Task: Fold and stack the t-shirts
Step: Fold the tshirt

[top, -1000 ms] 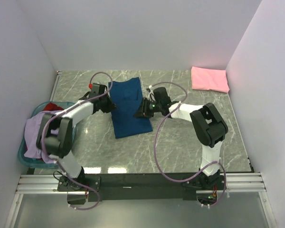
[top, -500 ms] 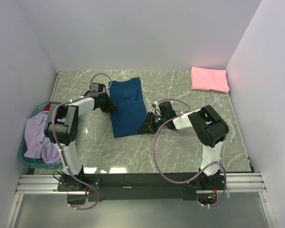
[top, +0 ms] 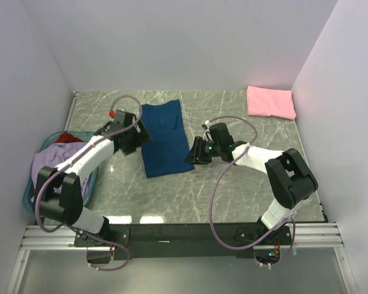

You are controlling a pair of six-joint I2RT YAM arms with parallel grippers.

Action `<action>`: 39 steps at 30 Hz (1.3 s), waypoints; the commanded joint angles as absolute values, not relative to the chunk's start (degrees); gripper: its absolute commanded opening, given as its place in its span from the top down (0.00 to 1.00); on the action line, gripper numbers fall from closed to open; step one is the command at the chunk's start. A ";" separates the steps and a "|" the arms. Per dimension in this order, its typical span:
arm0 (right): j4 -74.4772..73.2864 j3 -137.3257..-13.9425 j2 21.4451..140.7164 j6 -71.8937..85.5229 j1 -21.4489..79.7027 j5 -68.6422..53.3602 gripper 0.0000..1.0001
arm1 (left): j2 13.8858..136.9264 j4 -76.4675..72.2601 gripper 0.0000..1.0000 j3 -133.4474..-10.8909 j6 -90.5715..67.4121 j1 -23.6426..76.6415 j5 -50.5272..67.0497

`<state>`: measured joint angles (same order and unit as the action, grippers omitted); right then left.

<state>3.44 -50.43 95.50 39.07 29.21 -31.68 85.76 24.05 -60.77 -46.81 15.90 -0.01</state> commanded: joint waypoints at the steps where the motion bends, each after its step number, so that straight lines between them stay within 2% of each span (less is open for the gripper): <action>1: -9.65 -53.87 92.20 33.67 29.44 -17.97 0.55 | 83.76 35.05 0.10 -54.69 -49.30 20.90 -6.40; 4: -15.02 -55.01 90.62 33.22 31.46 -11.18 0.51 | 83.15 38.75 0.07 -52.13 -51.85 24.60 -10.36; 8: -19.59 -57.21 91.14 33.92 34.36 -2.22 0.48 | 83.93 38.23 0.09 -50.71 -52.73 27.07 -10.99; 17: -22.94 -62.49 96.06 33.66 37.97 -0.09 0.50 | 89.90 36.91 0.33 -53.44 -51.94 28.83 -10.64; 22: -24.69 -64.86 98.78 34.10 39.28 2.28 0.52 | 91.84 36.91 0.38 -53.35 -51.94 29.97 -9.49; 28: -28.21 -67.32 103.00 35.42 40.43 5.36 0.53 | 93.86 37.00 0.50 -53.09 -52.03 30.41 -8.44; 39: -31.11 -70.75 107.75 34.98 41.57 3.52 0.53 | 95.89 36.48 0.62 -53.35 -50.89 30.50 -6.86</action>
<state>-29.21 -68.45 106.30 34.85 40.66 3.01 93.41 36.99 -53.84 -51.55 29.98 -8.14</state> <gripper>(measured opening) 0.468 0.394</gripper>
